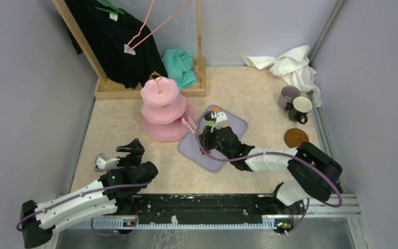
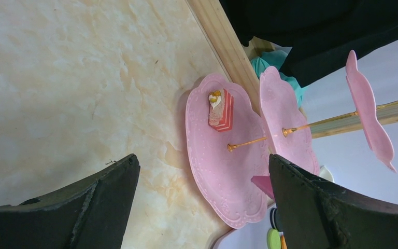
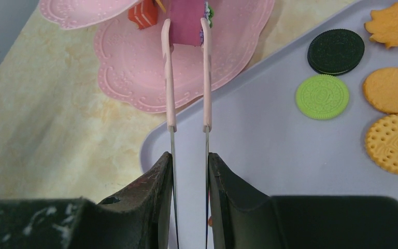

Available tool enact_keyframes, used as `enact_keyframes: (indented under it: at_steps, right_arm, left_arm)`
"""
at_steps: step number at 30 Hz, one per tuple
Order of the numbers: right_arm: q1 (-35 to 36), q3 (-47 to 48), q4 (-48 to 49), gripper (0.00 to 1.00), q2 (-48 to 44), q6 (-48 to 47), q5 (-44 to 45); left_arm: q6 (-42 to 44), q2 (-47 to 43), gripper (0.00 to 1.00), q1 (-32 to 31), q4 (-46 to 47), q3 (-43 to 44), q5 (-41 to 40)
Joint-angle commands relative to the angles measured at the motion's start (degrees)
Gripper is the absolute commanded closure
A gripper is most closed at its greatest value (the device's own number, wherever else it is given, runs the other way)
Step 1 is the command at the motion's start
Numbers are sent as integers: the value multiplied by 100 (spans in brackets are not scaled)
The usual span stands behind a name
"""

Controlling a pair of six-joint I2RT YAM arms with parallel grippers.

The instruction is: Serve the afternoon tea

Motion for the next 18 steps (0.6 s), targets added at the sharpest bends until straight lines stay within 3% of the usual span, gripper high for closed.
enact_keyframes:
  at_steps: [1, 18]
  right_arm:
    - [-242, 349, 815, 100, 294, 205, -333]
    - [-879, 627, 1781, 100, 1306, 529, -820]
  left_arm:
    - [-278, 13, 1, -31, -466, -87, -240]
    - [-304, 56, 1, -31, -447, -143, -210]
